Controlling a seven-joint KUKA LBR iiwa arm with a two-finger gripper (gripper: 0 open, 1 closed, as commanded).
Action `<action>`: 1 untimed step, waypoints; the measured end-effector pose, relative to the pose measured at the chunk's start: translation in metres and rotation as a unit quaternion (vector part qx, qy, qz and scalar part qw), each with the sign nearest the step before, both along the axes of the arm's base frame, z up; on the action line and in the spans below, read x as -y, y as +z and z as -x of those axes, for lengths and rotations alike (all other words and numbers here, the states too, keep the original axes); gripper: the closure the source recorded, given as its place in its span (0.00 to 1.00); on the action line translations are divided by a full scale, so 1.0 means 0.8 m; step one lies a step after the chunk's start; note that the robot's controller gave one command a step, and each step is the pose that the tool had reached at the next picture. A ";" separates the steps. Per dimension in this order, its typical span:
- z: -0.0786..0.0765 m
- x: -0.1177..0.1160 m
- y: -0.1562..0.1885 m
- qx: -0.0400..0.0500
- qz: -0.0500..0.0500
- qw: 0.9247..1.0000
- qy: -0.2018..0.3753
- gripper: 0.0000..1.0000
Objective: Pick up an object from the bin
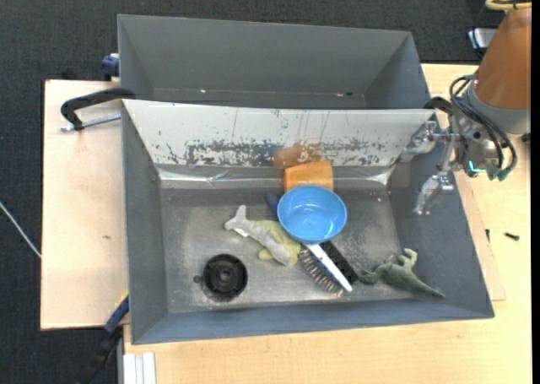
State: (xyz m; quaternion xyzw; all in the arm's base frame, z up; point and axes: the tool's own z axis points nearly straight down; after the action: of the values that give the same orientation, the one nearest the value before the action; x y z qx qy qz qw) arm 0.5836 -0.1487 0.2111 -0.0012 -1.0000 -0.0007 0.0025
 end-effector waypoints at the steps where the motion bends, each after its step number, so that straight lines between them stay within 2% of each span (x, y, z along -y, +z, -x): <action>1: 0.030 -0.116 -0.125 -0.001 -0.002 1.000 0.031 0.00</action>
Offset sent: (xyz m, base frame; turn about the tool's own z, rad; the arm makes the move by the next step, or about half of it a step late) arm -0.0229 0.0874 -0.0963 -0.0557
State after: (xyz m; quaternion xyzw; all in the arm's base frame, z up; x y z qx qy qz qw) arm 0.5594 -0.0556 0.1110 0.0300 -0.9995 -0.0028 0.0032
